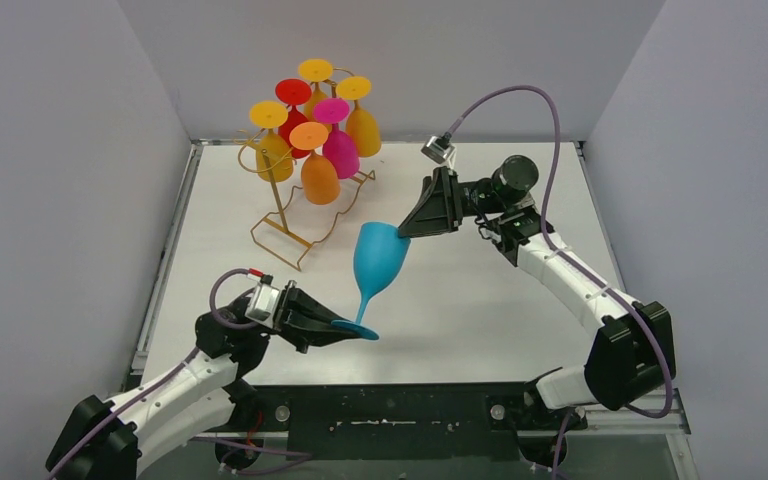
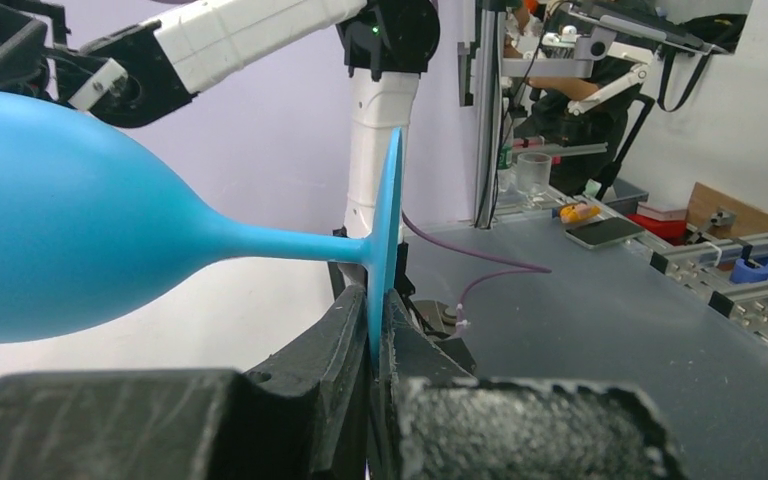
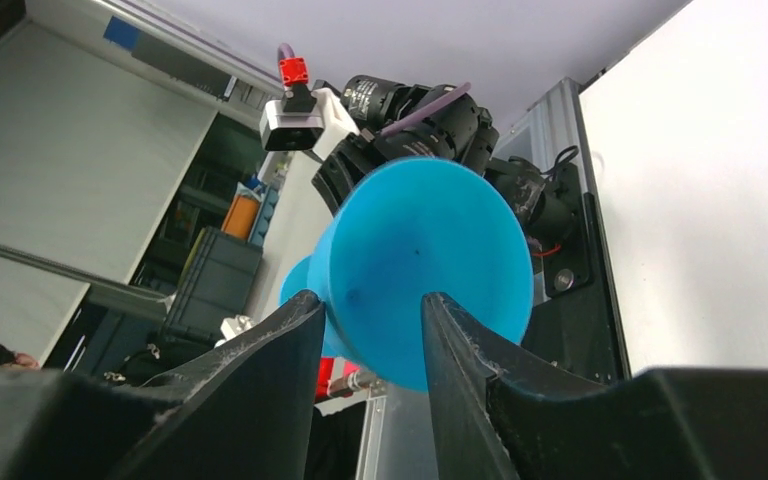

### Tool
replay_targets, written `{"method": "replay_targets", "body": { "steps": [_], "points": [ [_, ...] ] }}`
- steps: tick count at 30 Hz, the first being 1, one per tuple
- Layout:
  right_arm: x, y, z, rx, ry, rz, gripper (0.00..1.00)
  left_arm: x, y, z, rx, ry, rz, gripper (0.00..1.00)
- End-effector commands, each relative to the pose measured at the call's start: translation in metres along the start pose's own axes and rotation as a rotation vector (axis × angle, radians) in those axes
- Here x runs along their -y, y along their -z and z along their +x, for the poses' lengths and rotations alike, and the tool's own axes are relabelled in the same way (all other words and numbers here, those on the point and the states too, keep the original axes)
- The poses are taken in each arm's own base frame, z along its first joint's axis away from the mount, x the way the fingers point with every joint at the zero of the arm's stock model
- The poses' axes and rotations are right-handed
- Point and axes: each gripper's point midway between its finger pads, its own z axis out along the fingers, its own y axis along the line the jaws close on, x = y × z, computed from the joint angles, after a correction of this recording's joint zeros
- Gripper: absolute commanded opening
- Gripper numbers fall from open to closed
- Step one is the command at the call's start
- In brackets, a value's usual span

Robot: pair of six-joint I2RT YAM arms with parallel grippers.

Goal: Take the wine glass off the wine glass rack
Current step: Place the wine glass at the center of the board.

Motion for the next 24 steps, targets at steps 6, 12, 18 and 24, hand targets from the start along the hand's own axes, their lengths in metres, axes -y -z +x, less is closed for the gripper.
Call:
{"method": "replay_targets", "body": {
  "steps": [6, 12, 18, 24],
  "points": [
    [-0.031, -0.009, 0.006, -0.055, 0.085, -0.044, 0.48, 0.008, 0.001, 0.004, -0.060, -0.052, 0.033, 0.00],
    [-0.045, -0.007, 0.021, -0.086, 0.089, -0.060, 0.39, 0.012, 0.005, 0.017, -0.107, -0.034, 0.070, 0.00],
    [-0.055, -0.006, 0.036, -0.094, 0.089, -0.064, 0.35, 0.009, 0.008, 0.023, -0.125, -0.038, 0.035, 0.00],
    [-0.058, -0.010, 0.045, -0.118, 0.114, -0.060, 0.30, 0.011, 0.006, 0.017, -0.138, -0.039, 0.050, 0.00]
  ]
}}
